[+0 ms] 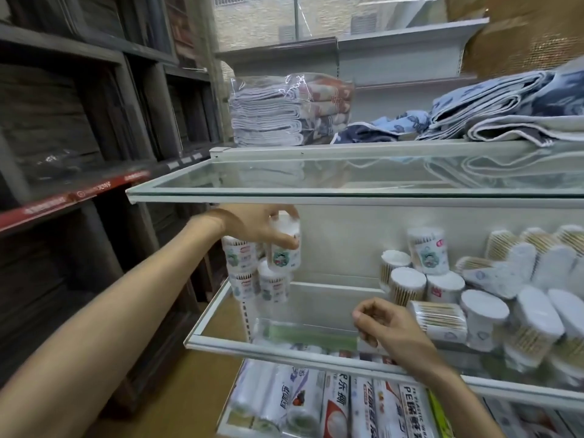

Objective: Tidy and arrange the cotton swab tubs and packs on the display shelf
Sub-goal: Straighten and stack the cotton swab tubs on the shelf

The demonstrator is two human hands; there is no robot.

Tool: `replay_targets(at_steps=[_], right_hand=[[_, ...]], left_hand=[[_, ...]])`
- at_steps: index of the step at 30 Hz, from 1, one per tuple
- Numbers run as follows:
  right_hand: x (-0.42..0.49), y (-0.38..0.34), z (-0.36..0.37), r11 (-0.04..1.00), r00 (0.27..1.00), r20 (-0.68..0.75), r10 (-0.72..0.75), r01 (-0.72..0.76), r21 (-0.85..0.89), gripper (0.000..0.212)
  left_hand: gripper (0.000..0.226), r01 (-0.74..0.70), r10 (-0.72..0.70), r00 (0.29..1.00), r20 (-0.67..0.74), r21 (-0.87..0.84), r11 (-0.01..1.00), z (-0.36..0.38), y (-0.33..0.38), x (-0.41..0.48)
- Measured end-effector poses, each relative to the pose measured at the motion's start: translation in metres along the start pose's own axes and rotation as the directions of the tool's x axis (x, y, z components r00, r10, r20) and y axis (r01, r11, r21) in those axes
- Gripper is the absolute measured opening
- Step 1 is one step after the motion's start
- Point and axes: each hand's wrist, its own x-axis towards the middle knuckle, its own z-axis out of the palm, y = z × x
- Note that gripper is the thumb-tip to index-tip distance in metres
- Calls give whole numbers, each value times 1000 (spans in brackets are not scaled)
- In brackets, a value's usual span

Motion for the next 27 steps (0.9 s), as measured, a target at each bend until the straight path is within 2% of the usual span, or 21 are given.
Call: replay_targets(at_steps=[6,23,27], right_hand=[[0,-1,2,1000,1000,-19,12,-12,-1,15],[2,-4,8,996,995,-79,65,-70,-55,13],[0,-8,9,995,994,-81,74,-78,-58,12]], left_hand=[[63,11,6,998,-56,293,956,11,-15,1],[65,-50,114,982,-152,373,927,21,-27,7],[61,-110,205,937,-284,318,942,29,-20,7]])
